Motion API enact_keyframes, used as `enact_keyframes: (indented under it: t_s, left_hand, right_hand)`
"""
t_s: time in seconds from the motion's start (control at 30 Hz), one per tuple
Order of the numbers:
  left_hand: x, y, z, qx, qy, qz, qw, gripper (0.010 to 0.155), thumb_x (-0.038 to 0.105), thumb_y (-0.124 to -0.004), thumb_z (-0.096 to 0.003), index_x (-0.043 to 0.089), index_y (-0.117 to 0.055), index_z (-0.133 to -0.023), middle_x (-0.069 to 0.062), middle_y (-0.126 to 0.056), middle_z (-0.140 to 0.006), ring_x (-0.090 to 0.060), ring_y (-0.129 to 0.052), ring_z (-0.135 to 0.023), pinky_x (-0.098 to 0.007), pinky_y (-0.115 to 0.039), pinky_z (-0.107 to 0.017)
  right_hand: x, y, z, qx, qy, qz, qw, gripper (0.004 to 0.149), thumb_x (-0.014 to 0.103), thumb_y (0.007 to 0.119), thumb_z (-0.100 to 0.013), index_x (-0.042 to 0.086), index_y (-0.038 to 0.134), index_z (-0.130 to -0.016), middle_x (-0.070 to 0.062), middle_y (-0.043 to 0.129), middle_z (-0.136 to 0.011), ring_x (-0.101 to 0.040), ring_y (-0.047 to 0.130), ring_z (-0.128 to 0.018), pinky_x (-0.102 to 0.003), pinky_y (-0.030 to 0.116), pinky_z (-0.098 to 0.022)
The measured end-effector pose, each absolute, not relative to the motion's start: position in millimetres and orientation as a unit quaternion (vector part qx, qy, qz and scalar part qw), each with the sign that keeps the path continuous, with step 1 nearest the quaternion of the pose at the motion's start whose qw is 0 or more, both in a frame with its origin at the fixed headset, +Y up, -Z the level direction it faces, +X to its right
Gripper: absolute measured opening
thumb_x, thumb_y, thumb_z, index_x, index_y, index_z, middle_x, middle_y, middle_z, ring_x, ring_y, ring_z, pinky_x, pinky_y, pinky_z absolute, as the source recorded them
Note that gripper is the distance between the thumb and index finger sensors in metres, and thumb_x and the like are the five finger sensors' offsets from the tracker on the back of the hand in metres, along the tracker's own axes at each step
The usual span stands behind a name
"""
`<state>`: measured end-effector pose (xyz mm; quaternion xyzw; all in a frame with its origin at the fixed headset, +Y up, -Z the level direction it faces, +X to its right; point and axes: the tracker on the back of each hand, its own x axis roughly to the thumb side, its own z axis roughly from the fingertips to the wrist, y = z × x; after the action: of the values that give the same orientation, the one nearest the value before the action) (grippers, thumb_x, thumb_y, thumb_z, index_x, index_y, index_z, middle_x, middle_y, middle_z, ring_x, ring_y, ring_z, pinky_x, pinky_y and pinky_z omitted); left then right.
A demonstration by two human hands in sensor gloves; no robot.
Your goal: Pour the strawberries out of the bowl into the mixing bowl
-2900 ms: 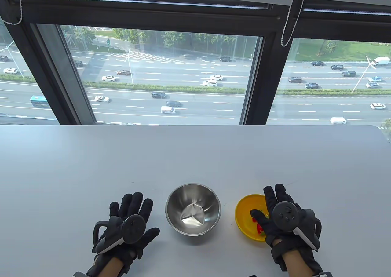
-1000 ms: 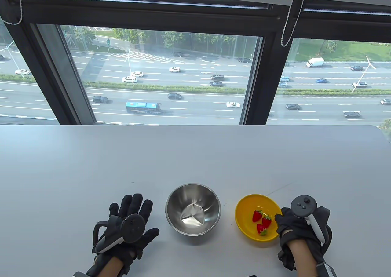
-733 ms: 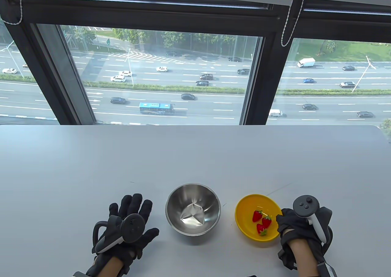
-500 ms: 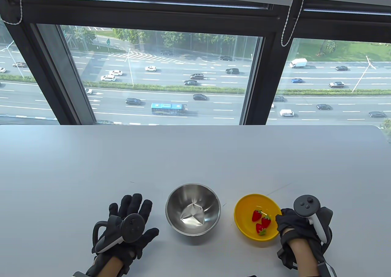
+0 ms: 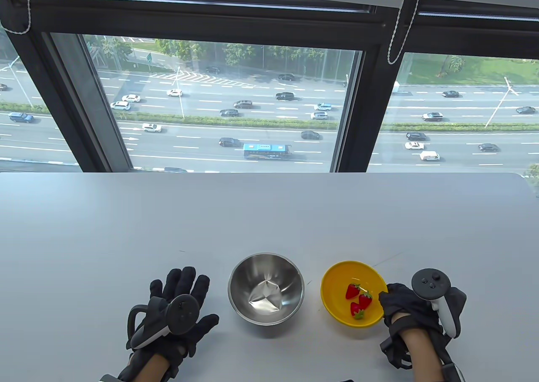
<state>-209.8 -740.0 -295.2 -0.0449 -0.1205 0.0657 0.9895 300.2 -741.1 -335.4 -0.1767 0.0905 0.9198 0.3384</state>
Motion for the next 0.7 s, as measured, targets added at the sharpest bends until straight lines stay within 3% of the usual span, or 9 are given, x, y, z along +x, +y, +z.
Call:
enact_keyframes:
  t_s: [0.7]
  left_hand:
    - [-209, -740, -295, -0.039, -0.126, 0.068, 0.989, 0.089, 0.070, -0.063, -0.0402, 0.030, -0.027, -0.111, -0.007, -0.009, -0.119, -0.044, -0.014, -0.112, -0.073, -0.014, -0.070]
  right_hand:
    - [282, -693, -339, -0.185, 0.051, 0.903, 0.384, 0.051, 0.042, 0.087, -0.040, 0.017, 0.073, -0.083, 0.000, 0.097, -0.058, -0.010, 0.104, -0.028, -0.038, 0.092, -0.029]
